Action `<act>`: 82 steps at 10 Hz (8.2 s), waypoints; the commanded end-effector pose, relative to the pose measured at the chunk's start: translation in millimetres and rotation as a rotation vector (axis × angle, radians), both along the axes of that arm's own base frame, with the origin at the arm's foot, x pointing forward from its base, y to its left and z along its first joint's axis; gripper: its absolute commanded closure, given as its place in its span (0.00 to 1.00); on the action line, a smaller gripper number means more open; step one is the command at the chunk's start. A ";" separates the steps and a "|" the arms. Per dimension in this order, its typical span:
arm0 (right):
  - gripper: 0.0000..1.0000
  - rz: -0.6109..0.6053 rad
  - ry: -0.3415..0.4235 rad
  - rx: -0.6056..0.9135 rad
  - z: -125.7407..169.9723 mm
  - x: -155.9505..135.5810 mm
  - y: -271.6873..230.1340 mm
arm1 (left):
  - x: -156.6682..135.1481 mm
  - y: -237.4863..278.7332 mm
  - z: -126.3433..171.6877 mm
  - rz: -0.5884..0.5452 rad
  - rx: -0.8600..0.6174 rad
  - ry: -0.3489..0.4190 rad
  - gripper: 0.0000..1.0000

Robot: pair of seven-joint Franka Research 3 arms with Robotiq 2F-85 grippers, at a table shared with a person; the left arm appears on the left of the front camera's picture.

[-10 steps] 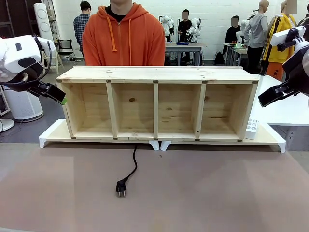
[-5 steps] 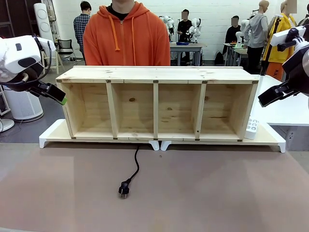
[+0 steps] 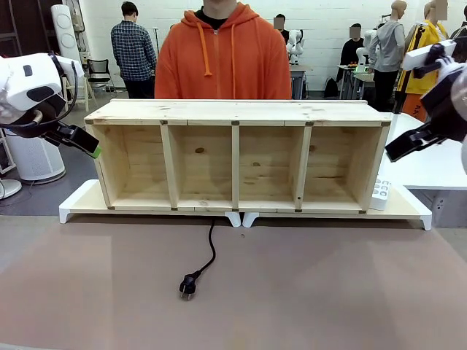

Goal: Perform cable management.
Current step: When the cord part of the Power Cable appears at the lower middle area of the table and stops, grasp the cord part of the Power Cable, then pull the grasped Power Cable to the location of the Power Strip.

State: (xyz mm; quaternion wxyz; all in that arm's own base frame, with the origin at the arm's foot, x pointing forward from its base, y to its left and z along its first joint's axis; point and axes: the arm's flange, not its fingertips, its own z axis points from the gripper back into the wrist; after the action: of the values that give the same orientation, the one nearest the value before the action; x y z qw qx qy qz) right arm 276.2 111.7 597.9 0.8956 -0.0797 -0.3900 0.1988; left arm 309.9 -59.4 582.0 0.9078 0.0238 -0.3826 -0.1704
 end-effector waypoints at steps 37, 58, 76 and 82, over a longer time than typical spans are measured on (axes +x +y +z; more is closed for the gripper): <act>0.00 -0.260 0.721 0.192 -251.8 89.2 402.7 | 0.8 1.5 0.9 0.008 -0.003 -0.010 0.00; 0.80 -0.476 0.758 0.203 -292.1 115.3 416.1 | 0.8 1.5 0.9 0.008 -0.003 -0.010 0.00; 0.86 -0.464 0.784 0.206 -289.0 116.5 410.9 | 0.8 1.5 0.9 0.008 -0.003 -0.010 0.00; 0.86 -0.487 0.726 0.191 -207.7 68.4 350.6 | 0.8 1.5 0.9 0.008 -0.003 -0.010 0.00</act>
State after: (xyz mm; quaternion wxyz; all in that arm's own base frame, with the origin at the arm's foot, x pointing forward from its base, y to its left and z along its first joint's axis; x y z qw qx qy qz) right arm 362.2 480.0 391.6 0.9984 -0.0088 -0.0449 -0.0331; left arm 310.0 -58.4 582.6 0.9078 0.0237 -0.3831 -0.1692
